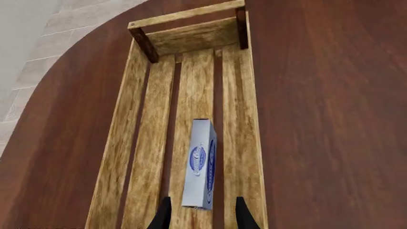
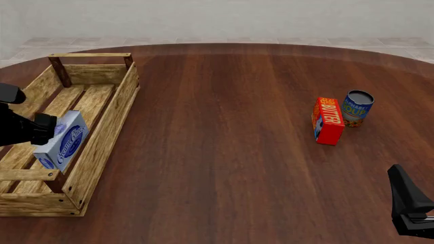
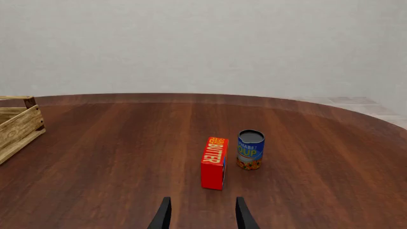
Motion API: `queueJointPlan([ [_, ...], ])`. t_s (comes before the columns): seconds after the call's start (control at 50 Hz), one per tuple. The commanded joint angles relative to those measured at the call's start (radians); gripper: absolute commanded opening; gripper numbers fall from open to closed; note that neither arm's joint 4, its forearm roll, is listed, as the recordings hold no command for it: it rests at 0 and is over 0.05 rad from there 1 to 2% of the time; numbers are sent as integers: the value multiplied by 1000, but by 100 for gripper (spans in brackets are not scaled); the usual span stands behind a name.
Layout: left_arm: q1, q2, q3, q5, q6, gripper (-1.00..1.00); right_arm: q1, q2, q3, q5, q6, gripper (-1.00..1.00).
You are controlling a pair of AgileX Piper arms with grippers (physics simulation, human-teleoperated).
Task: Pick up the cream cheese and put it in the tray.
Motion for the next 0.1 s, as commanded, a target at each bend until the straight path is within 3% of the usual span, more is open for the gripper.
queueJointPlan([
  [0.02,-12,-154,60,2,-43,100,0,0,0,0,0,100],
  [0.1,-30,-246,91,18,-69,100,0,0,0,0,0,100],
])
